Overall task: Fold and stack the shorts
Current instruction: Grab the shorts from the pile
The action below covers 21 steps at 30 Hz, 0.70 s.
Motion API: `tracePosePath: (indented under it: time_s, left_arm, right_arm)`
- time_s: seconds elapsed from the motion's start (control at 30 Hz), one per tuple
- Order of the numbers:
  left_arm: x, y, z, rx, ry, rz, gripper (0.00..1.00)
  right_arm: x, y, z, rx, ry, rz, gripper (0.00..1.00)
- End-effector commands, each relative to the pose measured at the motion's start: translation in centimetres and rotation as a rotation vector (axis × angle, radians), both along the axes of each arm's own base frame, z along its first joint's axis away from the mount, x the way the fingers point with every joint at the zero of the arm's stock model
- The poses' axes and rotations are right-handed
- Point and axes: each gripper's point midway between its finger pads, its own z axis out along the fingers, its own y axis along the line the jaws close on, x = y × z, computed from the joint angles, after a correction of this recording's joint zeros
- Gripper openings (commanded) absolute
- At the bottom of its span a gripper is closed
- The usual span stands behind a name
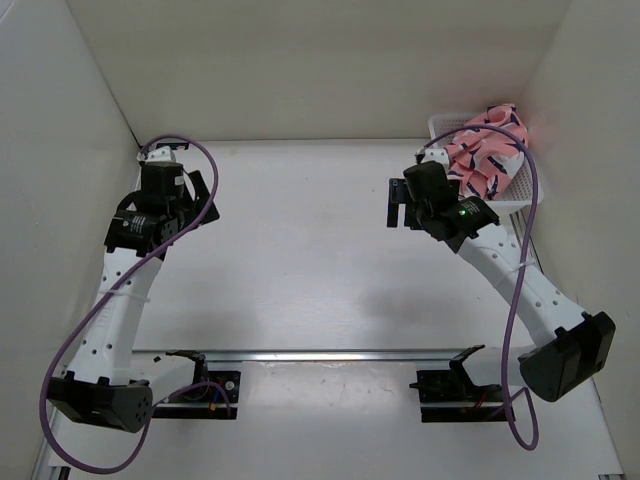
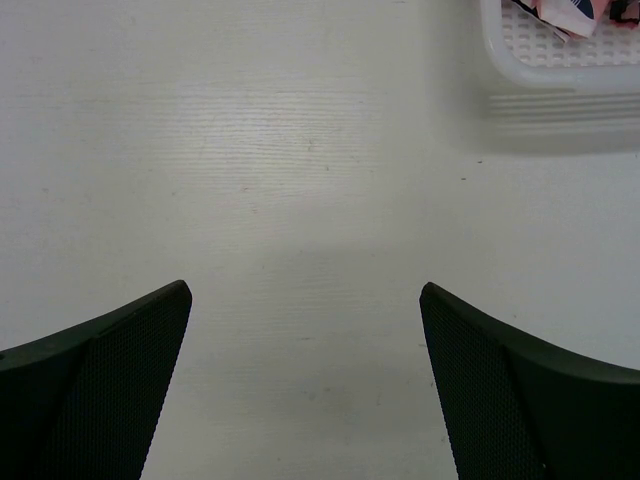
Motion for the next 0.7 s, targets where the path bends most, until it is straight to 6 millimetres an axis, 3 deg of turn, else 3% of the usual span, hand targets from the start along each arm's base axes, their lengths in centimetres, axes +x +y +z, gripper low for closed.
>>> tracePosePath:
  time_s: [0.0, 0.3, 0.4, 0.5, 0.53, 0.57, 0.6, 0.67]
  left_arm:
    - [0.0, 0.2, 0.5, 0.004, -0.018, 0.016, 1.0]
    - [0.0, 0.5, 0.2, 0.002, -0.014, 0.043, 1.0]
    - [0.0, 0.5, 0.2, 0.002, -0.014, 0.043, 1.0]
    - [0.2, 0.0, 0.3, -0.016, -0.022, 0.024, 1.0]
    - [0.2, -0.2, 0.3, -0.024, -0.02, 0.015, 1.0]
    - [0.2, -0.2, 0.3, -0.024, -0.02, 0.015, 1.0]
    - [0.5, -0.4, 0.2, -0.032, -0.02, 0.006, 1.0]
    - [0.9, -0.5, 0.0, -0.03, -0.008, 0.006, 1.0]
  right_arm:
    - [0.7, 0.2, 1.8, 0.019, -0.048, -0.007, 1.0]
    - [0.8, -0.3, 2.1, 0.018, -0.059, -0.025, 1.0]
    - [1.3, -2.4, 2.4, 0.036, -0.065, -0.089, 1.0]
    - [3.2, -5.6, 3.3, 0.075, -0.079, -0.183, 1.0]
    - [4.1, -7.7, 3.6, 0.091, -0.087, -0.242, 1.0]
    - [5.2, -7.9, 4.6, 0.137, -0.112, -0.238, 1.0]
    - [6.6, -9.7, 3.7, 0.139, -0.083, -0.287, 1.0]
    - [9.1, -11.0, 5.2, 0.173, -0.117, -0.327, 1.0]
